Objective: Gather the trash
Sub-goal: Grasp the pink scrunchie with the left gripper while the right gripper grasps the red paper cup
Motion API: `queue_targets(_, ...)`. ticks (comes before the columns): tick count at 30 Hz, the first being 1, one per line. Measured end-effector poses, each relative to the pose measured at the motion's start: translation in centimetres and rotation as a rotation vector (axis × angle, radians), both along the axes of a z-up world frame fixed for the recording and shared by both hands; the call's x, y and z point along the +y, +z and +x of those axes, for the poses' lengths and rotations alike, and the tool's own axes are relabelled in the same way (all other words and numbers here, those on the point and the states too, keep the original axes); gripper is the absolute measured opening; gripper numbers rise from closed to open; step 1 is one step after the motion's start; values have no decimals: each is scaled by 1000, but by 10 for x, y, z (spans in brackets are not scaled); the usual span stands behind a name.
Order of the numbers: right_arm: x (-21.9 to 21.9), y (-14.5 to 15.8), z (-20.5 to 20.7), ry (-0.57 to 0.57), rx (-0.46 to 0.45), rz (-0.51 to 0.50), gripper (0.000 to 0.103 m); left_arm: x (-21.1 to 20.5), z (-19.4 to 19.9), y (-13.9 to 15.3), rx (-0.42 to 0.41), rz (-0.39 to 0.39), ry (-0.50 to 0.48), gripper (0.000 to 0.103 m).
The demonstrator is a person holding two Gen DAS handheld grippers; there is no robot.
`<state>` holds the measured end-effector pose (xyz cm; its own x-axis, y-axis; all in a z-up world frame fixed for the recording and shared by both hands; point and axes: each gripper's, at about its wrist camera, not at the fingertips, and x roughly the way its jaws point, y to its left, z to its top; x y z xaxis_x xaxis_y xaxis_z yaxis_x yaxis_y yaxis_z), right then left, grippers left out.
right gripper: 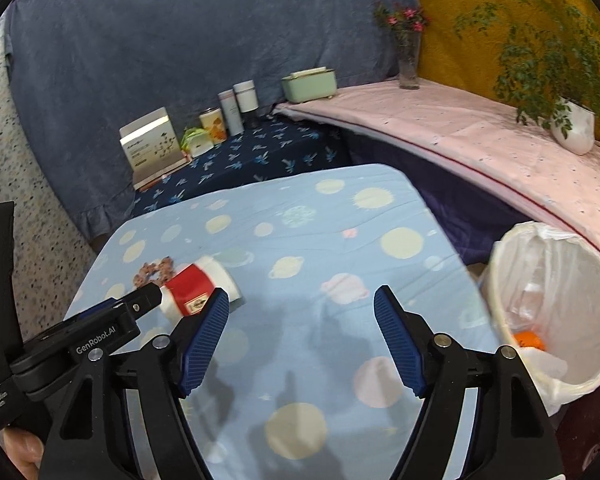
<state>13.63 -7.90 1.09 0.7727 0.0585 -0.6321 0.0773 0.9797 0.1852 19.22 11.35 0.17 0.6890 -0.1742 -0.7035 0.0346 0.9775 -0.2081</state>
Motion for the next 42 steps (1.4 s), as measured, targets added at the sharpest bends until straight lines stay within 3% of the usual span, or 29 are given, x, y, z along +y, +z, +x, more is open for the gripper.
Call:
queue_targets(7, 38, -24, 27, 55, 64, 53, 72, 48, 14, -11, 14, 32, 73, 73)
queue_targets(14, 63, -50, 60, 71, 128, 124, 73, 85, 36, -24, 32, 9, 134, 83)
queue_targets(22, 80, -80, 93, 70, 205, 208, 73, 95, 77, -45, 72, -7, 123, 83)
queue_targets(27, 81, -85, 106, 67, 200, 261, 75, 95, 99, -62, 98, -25, 111, 83)
queue_targets(29, 83, -86, 110, 74, 200, 284, 75, 92, 105, -68, 109, -31, 98, 76)
queue_targets(31, 85, -86, 114, 85, 197, 300, 75, 88, 108, -75, 128, -39, 72, 63)
queue_targets(33, 87, -86, 116, 95, 190, 306, 75, 84, 107, -77, 117, -28, 66, 60)
queue_targets(37, 89, -88, 120, 107, 184, 335, 72, 79, 107, -76, 114, -60, 23, 30)
queue_targets(40, 87, -89, 122, 121, 180, 368, 63, 73, 105, -76, 121, -54, -1, 11)
queue_targets(42, 87, -88, 122, 139, 175, 384, 52, 69, 103, -76, 118, -48, -15, 8)
